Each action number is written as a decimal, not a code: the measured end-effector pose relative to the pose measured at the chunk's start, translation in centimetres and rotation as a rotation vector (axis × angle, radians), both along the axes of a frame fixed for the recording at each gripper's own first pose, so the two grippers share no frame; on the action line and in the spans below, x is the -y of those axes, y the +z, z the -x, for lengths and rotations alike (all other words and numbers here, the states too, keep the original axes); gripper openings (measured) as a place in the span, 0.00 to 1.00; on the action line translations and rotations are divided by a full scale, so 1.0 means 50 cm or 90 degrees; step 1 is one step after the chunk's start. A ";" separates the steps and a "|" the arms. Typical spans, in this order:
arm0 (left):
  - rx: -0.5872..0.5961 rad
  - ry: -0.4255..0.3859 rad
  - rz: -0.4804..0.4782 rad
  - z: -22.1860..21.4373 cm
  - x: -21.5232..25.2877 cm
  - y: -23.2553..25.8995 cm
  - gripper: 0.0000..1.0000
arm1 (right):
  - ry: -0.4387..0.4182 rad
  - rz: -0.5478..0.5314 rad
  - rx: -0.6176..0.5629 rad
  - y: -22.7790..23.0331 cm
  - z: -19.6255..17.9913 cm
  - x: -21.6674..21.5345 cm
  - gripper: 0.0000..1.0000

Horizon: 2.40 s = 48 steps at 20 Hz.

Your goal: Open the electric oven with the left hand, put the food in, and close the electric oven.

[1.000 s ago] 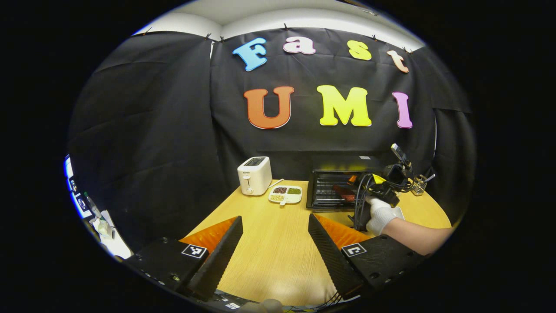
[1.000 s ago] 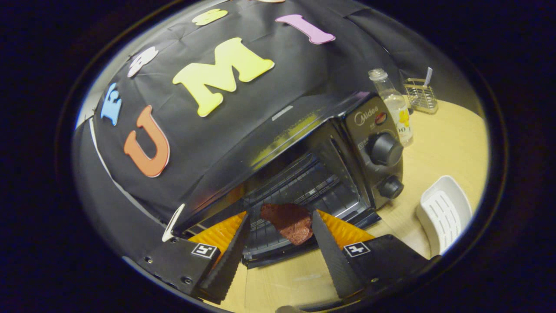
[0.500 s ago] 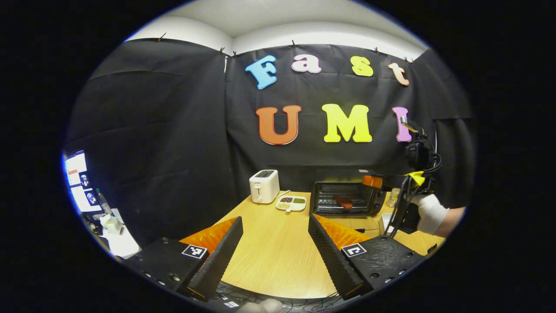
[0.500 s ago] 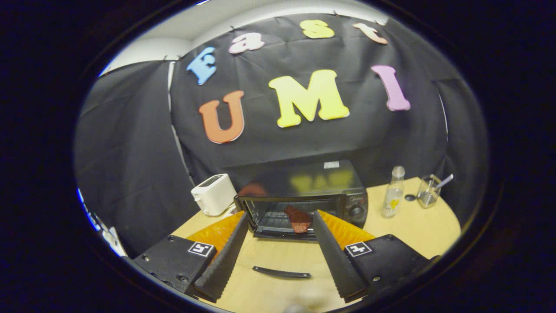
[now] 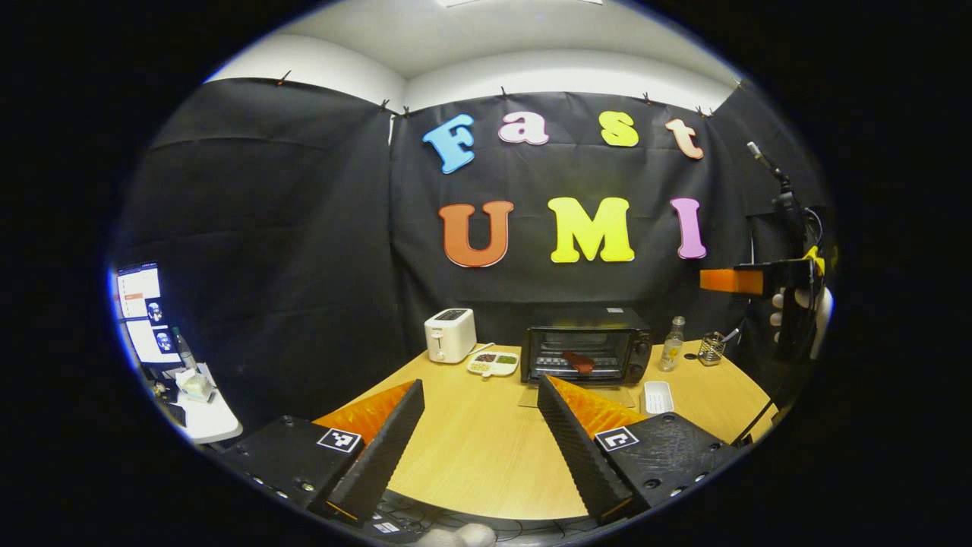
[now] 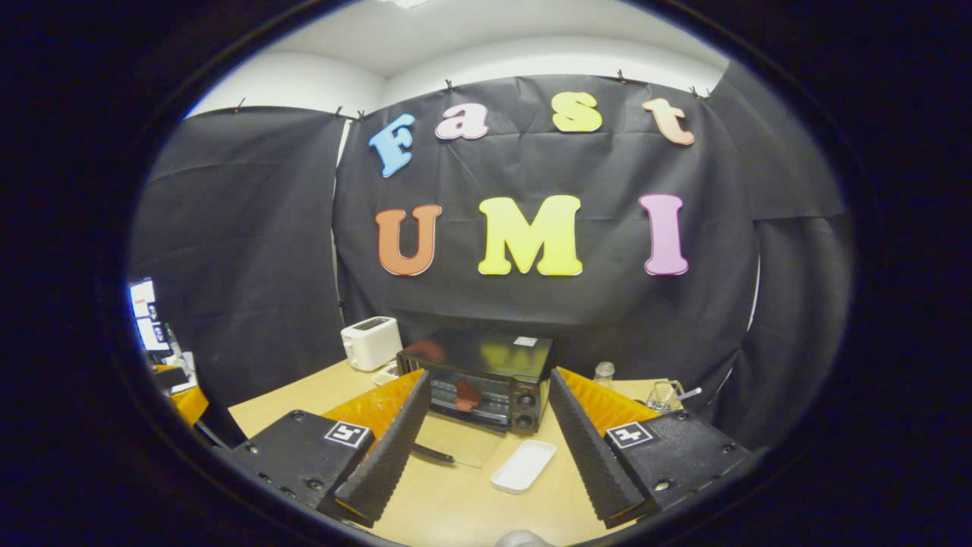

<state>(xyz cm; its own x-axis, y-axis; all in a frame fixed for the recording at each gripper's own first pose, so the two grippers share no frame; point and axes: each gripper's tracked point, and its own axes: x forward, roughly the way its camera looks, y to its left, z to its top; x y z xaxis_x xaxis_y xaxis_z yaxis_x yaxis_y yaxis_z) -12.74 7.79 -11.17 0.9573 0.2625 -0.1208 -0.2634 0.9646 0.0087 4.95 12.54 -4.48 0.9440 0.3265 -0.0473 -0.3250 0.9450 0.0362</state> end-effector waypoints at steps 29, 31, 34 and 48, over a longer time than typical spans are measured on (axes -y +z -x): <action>-0.266 -0.220 0.038 -0.491 0.230 -0.496 0.97 | -0.217 0.022 -0.126 -0.061 -0.004 0.248 0.99; -0.278 -0.212 0.035 -0.500 0.220 -0.517 0.97 | -0.231 0.024 -0.125 -0.057 -0.002 0.244 0.99; -0.296 -0.214 0.043 -0.504 0.223 -0.539 0.97 | -0.243 0.029 -0.131 -0.056 0.002 0.240 0.99; -0.324 -0.212 0.044 -0.511 0.225 -0.550 0.97 | -0.276 0.004 -0.139 -0.065 0.026 0.263 0.99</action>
<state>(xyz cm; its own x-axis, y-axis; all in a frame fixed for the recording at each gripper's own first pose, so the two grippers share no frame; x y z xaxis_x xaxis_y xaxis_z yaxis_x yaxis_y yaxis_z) 12.80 -3.46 -38.68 0.8045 -0.0663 -0.5902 0.0739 0.9972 -0.0114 3.65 -0.60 -7.72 0.9610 -0.0956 -0.2595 0.1133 0.9921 0.0540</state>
